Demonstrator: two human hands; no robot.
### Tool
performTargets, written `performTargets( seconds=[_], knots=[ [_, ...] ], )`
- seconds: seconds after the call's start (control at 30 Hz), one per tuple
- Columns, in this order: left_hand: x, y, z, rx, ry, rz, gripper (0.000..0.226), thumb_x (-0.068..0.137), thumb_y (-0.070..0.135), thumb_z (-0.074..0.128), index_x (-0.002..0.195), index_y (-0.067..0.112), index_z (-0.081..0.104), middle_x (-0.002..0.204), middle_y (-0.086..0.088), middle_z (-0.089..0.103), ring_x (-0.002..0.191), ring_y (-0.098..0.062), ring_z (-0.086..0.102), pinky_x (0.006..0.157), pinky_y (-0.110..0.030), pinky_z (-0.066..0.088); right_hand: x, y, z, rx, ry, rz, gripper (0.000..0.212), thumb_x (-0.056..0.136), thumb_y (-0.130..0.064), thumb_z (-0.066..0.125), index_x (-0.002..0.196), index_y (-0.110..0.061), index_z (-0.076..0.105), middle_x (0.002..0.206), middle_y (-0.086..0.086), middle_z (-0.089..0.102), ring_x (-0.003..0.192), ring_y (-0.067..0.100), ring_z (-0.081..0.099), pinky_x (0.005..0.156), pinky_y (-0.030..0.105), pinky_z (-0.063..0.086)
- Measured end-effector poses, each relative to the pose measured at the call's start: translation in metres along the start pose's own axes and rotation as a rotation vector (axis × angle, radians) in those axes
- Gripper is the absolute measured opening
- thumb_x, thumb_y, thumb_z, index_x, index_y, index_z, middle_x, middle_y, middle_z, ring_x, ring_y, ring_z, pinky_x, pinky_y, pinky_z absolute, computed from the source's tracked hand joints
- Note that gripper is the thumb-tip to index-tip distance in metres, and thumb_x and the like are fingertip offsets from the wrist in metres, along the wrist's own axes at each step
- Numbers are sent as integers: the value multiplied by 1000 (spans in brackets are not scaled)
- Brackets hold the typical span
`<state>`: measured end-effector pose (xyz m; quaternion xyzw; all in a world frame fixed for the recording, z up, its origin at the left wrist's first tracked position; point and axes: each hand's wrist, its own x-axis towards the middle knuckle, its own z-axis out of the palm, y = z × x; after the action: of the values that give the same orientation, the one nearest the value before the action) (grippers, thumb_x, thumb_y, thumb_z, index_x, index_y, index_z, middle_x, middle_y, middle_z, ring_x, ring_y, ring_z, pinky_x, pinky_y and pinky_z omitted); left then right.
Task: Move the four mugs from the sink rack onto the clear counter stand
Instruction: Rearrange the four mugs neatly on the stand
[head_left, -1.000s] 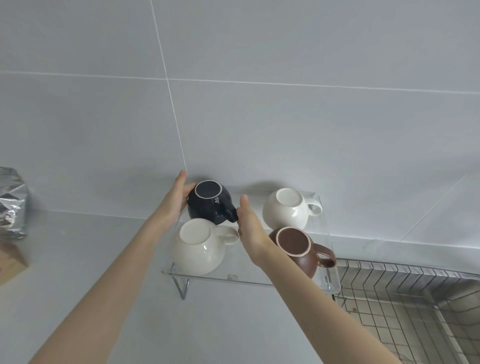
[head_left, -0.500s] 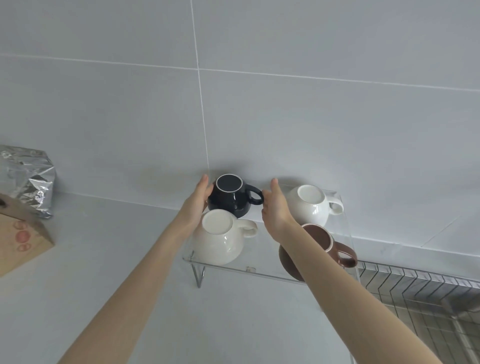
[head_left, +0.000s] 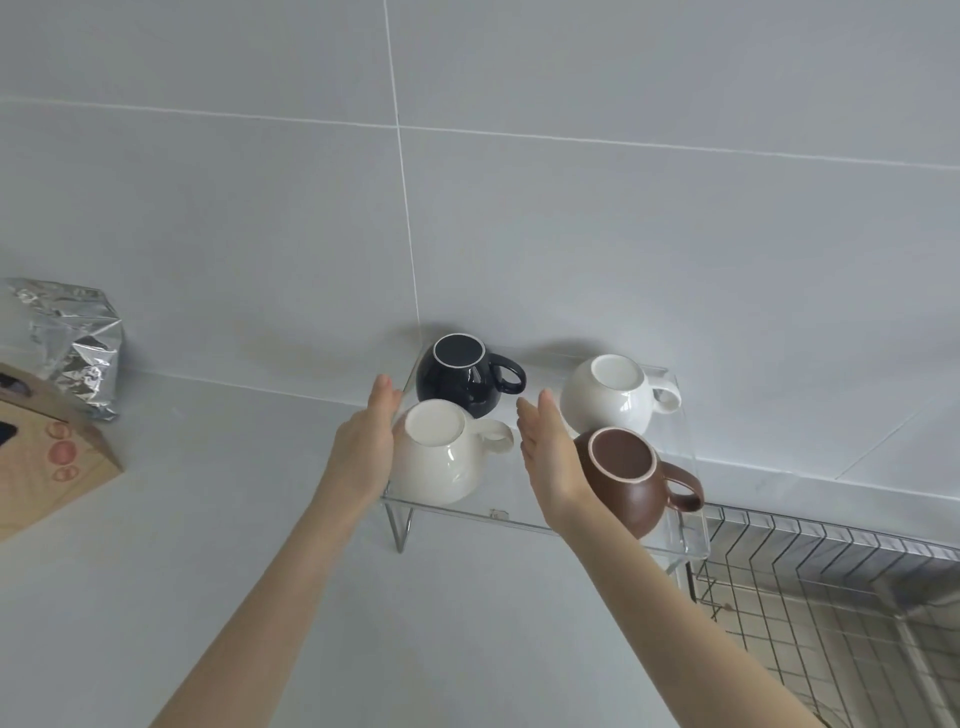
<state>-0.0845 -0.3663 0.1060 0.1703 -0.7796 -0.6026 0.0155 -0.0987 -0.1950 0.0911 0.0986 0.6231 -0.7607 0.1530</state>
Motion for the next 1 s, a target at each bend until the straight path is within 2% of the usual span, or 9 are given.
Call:
performTargets(
  seconds=[0.07, 0.2, 0.37, 0.47, 0.57, 0.67, 0.73, 0.83, 1.0],
  knots=[
    [-16, -1, -1, -31, 38, -17, 60, 83, 60, 23, 107, 22, 63, 133, -8, 50, 120, -23, 46, 102, -34, 30, -6, 6, -1, -22, 16, -14, 58, 94, -48, 20, 139, -14, 34, 150, -2, 34, 138, 11, 30, 119, 34, 14],
    [-41, -3, 1, -81, 33, -10, 42, 91, 51, 21, 89, 26, 55, 113, 2, 48, 106, -16, 43, 94, -28, 30, -15, 11, 2, -62, 39, -25, 58, 94, -47, 20, 136, -12, 39, 147, -2, 40, 137, 11, 32, 118, 32, 16],
    [-57, -4, 16, -164, 50, -22, 41, 93, 46, 21, 94, 29, 57, 102, 11, 43, 94, -7, 42, 84, -23, 30, -20, 9, 3, -88, 1, -13, 59, 94, -48, 18, 139, -14, 33, 151, -4, 32, 140, 11, 24, 119, 33, 12],
    [-61, -3, 22, -179, 61, -14, 43, 94, 45, 21, 112, 27, 55, 109, 11, 44, 101, -5, 40, 89, -22, 27, -24, 9, 0, -107, -24, 2, 60, 93, -50, 18, 141, -15, 30, 152, -5, 30, 141, 11, 23, 119, 33, 11],
    [-57, -2, 19, -163, 61, -40, 41, 93, 47, 19, 85, 29, 55, 91, 11, 49, 82, -5, 44, 73, -22, 32, -28, 14, -3, -139, -41, 5, 62, 92, -54, 20, 140, -17, 31, 150, -7, 32, 139, 10, 25, 119, 35, 13],
    [-48, -1, 16, -49, 50, -30, 59, 92, 51, 16, 106, 15, 60, 114, -2, 54, 101, -16, 44, 86, -27, 27, -34, 20, -3, -190, -50, -6, 60, 91, -55, 22, 135, -19, 41, 131, -13, 42, 125, 8, 36, 113, 29, 20],
    [-44, 2, 14, 3, 44, -22, 62, 91, 52, 15, 97, 12, 62, 109, -5, 56, 98, -19, 44, 84, -29, 27, -37, 24, -3, -203, -71, -10, 59, 91, -54, 22, 134, -20, 43, 123, -15, 40, 120, 6, 35, 112, 29, 19],
    [-43, 7, 12, 12, 44, -46, 47, 93, 49, 15, 66, 23, 45, 82, 7, 47, 90, -18, 38, 77, -28, 30, -37, 26, -6, -218, -87, 3, 61, 89, -57, 22, 134, -21, 43, 123, -15, 40, 120, 6, 33, 113, 32, 17],
    [-42, 3, 15, 76, 96, 22, 46, 93, 45, 14, 63, 14, 30, 65, 1, 33, 66, -19, 31, 58, -30, 27, -45, 25, 0, -186, -91, 5, 78, 64, -73, 29, 125, -31, 50, 126, -13, 41, 121, 7, 32, 115, 35, 17]
  ],
)
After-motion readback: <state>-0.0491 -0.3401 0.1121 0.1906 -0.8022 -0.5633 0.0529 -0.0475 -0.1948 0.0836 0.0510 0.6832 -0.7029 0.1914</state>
